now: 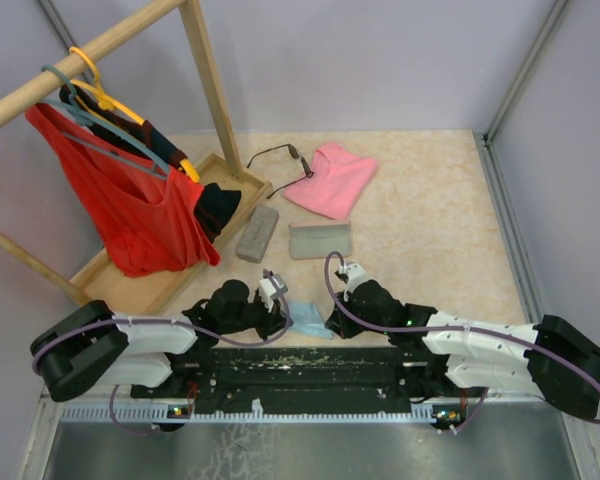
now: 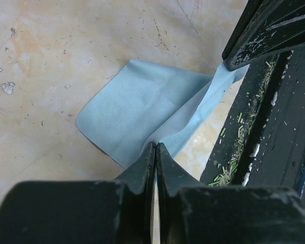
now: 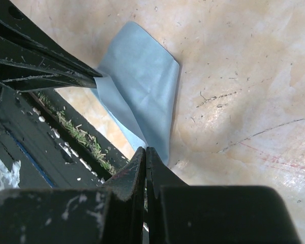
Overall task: Organize the sunglasses
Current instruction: Fold the glasses cleaning cloth at the center of the board.
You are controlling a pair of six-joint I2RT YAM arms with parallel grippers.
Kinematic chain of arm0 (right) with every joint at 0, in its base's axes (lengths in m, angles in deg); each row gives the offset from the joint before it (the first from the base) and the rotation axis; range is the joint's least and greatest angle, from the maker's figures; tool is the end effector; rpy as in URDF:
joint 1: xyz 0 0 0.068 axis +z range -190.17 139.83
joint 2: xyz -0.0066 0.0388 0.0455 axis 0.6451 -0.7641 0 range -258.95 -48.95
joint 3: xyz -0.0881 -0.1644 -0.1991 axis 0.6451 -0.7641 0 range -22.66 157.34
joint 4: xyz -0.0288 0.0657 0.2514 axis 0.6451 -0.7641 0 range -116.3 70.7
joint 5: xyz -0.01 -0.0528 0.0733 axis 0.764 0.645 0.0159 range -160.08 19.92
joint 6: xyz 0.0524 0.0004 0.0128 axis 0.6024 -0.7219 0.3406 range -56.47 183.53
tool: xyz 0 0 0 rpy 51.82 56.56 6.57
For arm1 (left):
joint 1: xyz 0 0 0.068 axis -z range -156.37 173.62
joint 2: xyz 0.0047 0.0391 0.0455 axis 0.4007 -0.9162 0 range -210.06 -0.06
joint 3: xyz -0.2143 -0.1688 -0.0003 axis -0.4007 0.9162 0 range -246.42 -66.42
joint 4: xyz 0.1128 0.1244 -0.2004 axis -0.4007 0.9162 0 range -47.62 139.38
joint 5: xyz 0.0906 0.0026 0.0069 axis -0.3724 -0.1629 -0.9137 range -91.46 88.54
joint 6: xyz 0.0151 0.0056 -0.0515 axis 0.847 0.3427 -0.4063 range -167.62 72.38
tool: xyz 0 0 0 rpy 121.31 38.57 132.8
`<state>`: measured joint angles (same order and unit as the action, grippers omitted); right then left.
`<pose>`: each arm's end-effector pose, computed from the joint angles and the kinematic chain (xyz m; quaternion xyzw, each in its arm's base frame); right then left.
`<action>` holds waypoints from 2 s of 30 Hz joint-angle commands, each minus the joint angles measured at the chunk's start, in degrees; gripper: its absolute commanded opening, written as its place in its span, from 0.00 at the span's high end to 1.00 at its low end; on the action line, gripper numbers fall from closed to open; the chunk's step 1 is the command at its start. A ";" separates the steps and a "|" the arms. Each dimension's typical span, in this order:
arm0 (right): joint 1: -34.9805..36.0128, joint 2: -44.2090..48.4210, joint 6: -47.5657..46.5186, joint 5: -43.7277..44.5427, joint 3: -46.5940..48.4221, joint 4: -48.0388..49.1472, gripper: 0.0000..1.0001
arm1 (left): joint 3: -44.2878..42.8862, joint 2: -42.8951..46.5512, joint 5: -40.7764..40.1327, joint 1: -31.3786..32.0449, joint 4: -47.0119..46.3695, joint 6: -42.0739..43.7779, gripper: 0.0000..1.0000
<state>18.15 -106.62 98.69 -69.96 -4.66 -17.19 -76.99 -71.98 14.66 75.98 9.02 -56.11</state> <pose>0.1012 0.1638 0.1596 -0.1797 0.8789 0.3211 0.3035 0.1166 -0.1673 0.1273 0.3840 0.7603 -0.3618 0.3789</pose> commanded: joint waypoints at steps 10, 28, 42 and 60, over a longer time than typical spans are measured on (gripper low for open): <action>-0.32 2.97 -0.34 1.63 3.84 1.27 1.00 | -1.25 8.01 -0.89 -0.03 4.21 1.29 1.00; 1.24 13.10 1.90 4.27 12.71 -14.33 1.00 | -12.92 20.70 -7.41 4.09 30.27 -5.52 1.00; 6.48 13.55 9.07 -0.13 20.63 -26.26 1.00 | -27.13 23.44 -9.45 10.44 53.82 -11.06 1.00; -4.67 0.38 4.60 2.70 17.12 -19.13 1.00 | -21.32 8.04 -24.99 10.35 36.11 -6.07 0.99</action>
<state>15.90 -105.24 107.19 -68.54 12.32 -42.76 -98.41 -61.66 -4.05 86.28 52.73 -65.22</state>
